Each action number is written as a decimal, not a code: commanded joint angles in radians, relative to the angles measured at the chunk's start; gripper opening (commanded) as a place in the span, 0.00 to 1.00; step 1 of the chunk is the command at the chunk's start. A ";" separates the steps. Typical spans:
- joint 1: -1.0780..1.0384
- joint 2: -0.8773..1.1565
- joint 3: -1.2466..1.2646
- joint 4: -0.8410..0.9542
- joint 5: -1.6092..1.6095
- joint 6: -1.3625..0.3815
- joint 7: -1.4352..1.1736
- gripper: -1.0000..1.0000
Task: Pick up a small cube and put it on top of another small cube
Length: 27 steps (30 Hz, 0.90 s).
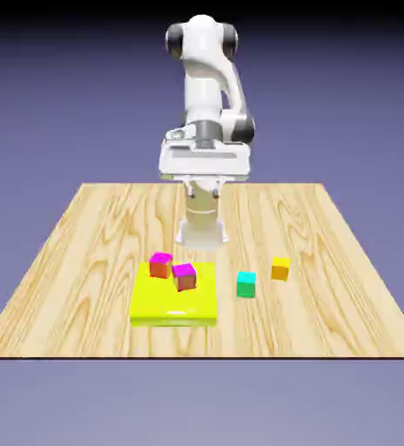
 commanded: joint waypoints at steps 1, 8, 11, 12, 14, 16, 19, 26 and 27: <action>0.014 0.009 -0.002 -0.004 0.044 -0.010 0.004 0.50; 0.112 0.073 -0.014 -0.034 0.348 -0.078 0.031 0.50; 0.154 0.100 -0.019 -0.046 0.478 -0.107 0.043 0.50; 0.168 0.109 -0.020 -0.051 0.522 -0.117 0.047 0.50; 0.196 0.128 -0.024 -0.059 0.609 -0.137 0.054 0.50; 0.224 0.146 -0.027 -0.068 0.696 -0.156 0.062 0.50; 0.266 0.173 -0.032 -0.080 0.826 -0.186 0.074 0.50; 0.364 0.237 -0.044 -0.110 1.131 -0.254 0.101 0.50; 0.378 0.246 -0.046 -0.114 1.174 -0.264 0.105 0.50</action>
